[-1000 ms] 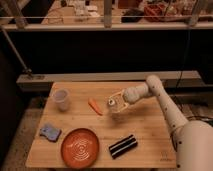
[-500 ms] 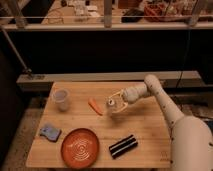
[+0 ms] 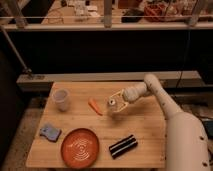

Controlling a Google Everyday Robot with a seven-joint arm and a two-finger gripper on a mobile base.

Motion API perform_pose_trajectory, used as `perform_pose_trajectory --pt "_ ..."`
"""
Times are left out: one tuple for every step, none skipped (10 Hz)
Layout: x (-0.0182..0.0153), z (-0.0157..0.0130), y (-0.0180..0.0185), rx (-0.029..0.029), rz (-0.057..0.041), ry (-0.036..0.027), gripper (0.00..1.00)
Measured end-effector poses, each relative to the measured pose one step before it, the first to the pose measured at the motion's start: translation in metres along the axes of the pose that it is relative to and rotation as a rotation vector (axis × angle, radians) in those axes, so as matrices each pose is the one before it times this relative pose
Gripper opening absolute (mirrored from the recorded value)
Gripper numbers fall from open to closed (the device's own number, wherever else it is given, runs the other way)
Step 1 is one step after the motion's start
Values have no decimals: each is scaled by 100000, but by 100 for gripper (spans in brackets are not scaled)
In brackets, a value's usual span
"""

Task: Stand the bottle upright

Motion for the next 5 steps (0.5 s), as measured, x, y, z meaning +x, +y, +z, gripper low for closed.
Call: perform_pose_trajectory --pt "85 -170 71 -76 -167 71 5" --pt "11 -105 4 -92 -214 52 5" --pt "78 -45 68 -393 -8 221 5" --pt "66 56 4 -266 -16 129 5" --pt "44 35 -66 -194 -155 49 5"
